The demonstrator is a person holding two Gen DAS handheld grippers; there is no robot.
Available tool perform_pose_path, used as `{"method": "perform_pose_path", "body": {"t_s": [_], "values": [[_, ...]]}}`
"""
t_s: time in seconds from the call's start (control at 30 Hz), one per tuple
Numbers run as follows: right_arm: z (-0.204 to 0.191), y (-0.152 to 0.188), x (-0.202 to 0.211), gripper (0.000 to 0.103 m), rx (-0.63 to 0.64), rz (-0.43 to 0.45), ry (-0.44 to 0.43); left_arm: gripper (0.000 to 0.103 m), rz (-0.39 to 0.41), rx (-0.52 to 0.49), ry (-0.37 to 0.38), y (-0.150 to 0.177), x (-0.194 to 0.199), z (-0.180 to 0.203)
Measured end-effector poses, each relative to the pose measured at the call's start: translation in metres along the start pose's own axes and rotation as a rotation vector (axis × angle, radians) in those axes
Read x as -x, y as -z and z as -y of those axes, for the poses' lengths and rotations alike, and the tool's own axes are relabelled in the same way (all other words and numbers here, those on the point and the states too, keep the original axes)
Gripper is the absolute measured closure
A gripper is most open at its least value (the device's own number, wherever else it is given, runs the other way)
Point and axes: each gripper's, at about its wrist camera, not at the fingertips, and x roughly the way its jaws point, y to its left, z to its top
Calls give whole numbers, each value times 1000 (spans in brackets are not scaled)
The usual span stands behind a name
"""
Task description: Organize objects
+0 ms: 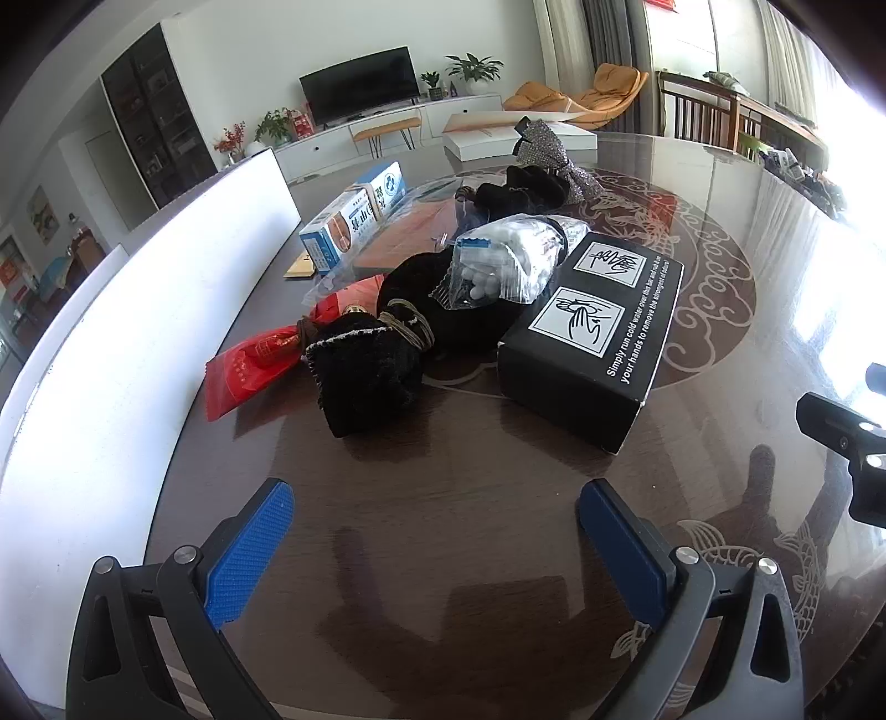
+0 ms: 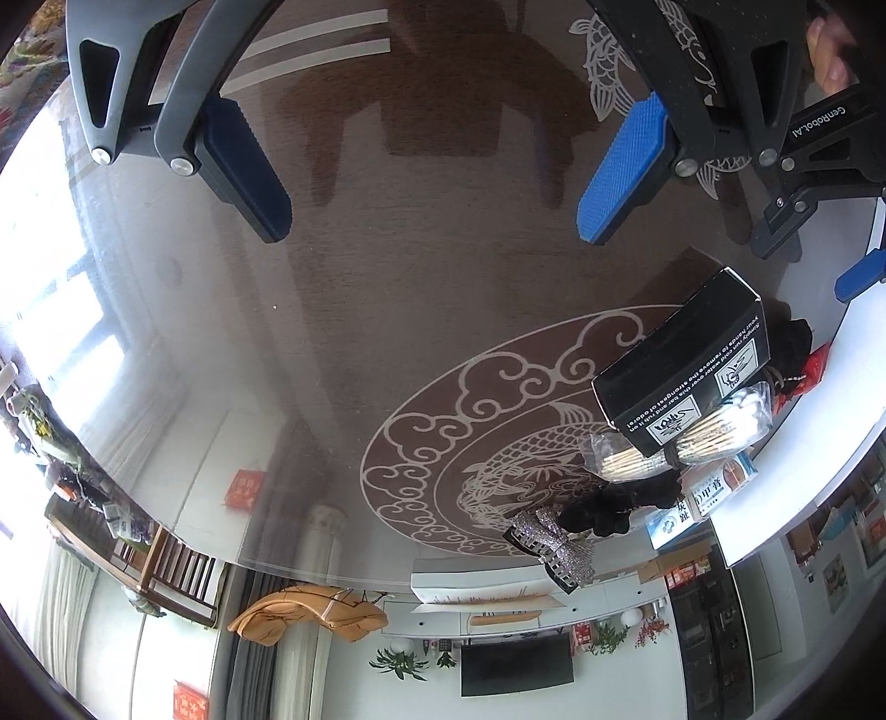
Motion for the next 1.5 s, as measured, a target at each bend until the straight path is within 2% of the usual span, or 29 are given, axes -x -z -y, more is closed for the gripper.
{"method": "perform_pose_path", "body": {"t_s": [0.47, 0.73, 0.97, 1.17, 1.5], "values": [[-8, 2, -14, 0, 29, -47, 12, 0, -18, 60, 67, 0, -6, -9], [-5, 1, -17, 0, -1, -52, -18, 0, -30, 84, 92, 0, -10, -11], [-5, 2, -16, 0, -6, -36, -10, 0, -52, 123, 138, 0, -16, -17], [-7, 7, -15, 0, -12, 14, -2, 0, -53, 121, 136, 0, -16, -16], [-7, 7, -14, 0, -14, 33, 0, 0, -53, 123, 136, 0, -16, -16]]}}
